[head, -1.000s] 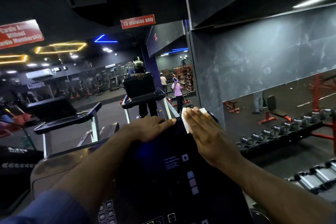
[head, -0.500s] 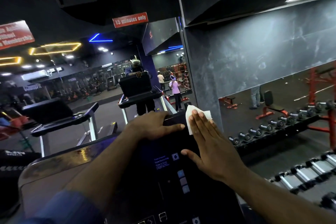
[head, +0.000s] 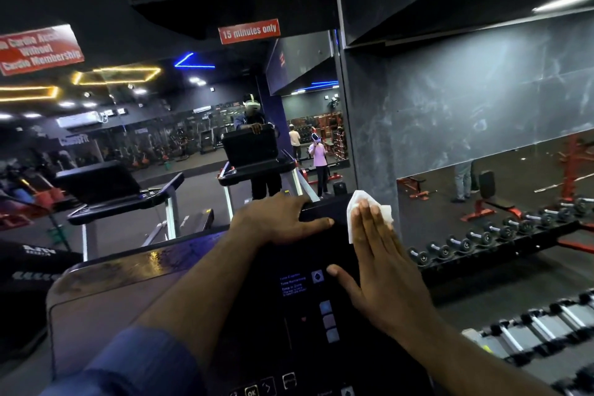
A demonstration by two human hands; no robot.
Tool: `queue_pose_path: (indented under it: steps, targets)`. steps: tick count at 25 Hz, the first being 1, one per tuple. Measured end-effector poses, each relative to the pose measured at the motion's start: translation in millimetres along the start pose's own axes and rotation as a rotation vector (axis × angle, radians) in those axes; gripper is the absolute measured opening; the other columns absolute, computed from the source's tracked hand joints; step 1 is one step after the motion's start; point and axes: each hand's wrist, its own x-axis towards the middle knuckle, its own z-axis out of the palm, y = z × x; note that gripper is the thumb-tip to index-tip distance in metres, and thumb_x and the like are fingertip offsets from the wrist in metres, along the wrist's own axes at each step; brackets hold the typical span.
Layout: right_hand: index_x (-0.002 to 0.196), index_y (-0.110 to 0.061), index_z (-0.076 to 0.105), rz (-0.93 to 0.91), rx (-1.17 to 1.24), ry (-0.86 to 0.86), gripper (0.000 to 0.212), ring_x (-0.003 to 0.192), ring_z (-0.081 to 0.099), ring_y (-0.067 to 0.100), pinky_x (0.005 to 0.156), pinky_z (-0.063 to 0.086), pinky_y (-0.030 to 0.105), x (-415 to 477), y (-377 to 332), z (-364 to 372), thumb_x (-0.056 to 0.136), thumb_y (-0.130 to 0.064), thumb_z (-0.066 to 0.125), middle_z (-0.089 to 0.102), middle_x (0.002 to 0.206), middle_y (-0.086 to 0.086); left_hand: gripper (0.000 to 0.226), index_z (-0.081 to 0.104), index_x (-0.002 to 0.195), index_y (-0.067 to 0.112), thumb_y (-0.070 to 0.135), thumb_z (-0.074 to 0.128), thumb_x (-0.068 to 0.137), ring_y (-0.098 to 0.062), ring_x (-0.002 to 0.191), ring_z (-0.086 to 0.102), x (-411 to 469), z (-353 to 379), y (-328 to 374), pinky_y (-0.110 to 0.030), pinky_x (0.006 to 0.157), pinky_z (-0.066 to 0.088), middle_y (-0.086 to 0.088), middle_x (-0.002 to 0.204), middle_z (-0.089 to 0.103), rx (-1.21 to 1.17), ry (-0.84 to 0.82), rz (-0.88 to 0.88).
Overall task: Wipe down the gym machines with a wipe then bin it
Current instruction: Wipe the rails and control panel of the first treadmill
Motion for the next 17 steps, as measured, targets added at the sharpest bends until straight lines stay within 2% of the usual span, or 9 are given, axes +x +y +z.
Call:
queue_pose_path:
  steps: [4,8,12,14,17]
  targets:
    - [0.166,-0.016,-0.004,-0.069,-0.056,-0.019,0.096,0.160,-0.004,0.016,0.126,0.012,0.041,-15.9,12.4,8.3,0.100,-0.077,0.029,-0.010,0.174,0.002,0.109,0.058,0.129,0.041,0.113,0.021,0.056,-0.023,0.107,0.066,-4.2,-1.9,2.9,-0.053,0.097,0.054,0.002,0.123,0.068,0.030,0.012,-0.002]
    - [0.166,-0.016,0.002,-0.011,-0.028,0.014,0.092,0.160,-0.001,0.015,0.127,0.008,0.039,-14.5,3.1,2.5,0.102,-0.072,0.035,-0.003,0.174,0.001,0.107,0.054,0.132,0.038,0.111,0.024,0.059,-0.029,0.111,0.066,-12.2,-0.1,5.7,-0.054,0.097,0.053,-0.003,0.126,0.067,0.128,0.067,-0.019]
    - [0.167,-0.017,0.005,-0.069,-0.109,-0.025,0.088,0.160,0.006,0.016,0.126,0.017,0.045,-38.4,13.7,2.3,0.102,-0.072,0.032,0.000,0.175,0.000,0.104,0.042,0.140,0.035,0.106,0.021,0.067,-0.034,0.108,0.067,-23.3,5.6,6.7,-0.052,0.091,0.055,-0.008,0.120,0.070,0.263,0.177,-0.006]
    - [0.166,-0.017,0.003,-0.025,-0.123,-0.046,0.090,0.161,0.003,0.017,0.128,0.010,0.042,-39.9,15.2,-2.8,0.102,-0.073,0.030,-0.002,0.175,0.002,0.095,0.043,0.137,0.034,0.103,0.027,0.073,-0.033,0.107,0.068,-26.0,8.6,8.7,-0.050,0.091,0.054,-0.006,0.119,0.070,0.262,0.206,-0.007]
    - [0.166,-0.017,0.006,-0.015,-0.133,-0.053,0.086,0.160,0.005,0.017,0.129,0.010,0.042,-41.0,6.2,-6.3,0.103,-0.071,0.029,0.000,0.175,0.000,0.088,0.047,0.129,0.033,0.101,0.032,0.075,-0.031,0.109,0.067,-29.4,11.8,7.8,-0.051,0.092,0.053,-0.002,0.121,0.070,0.211,0.226,0.003]
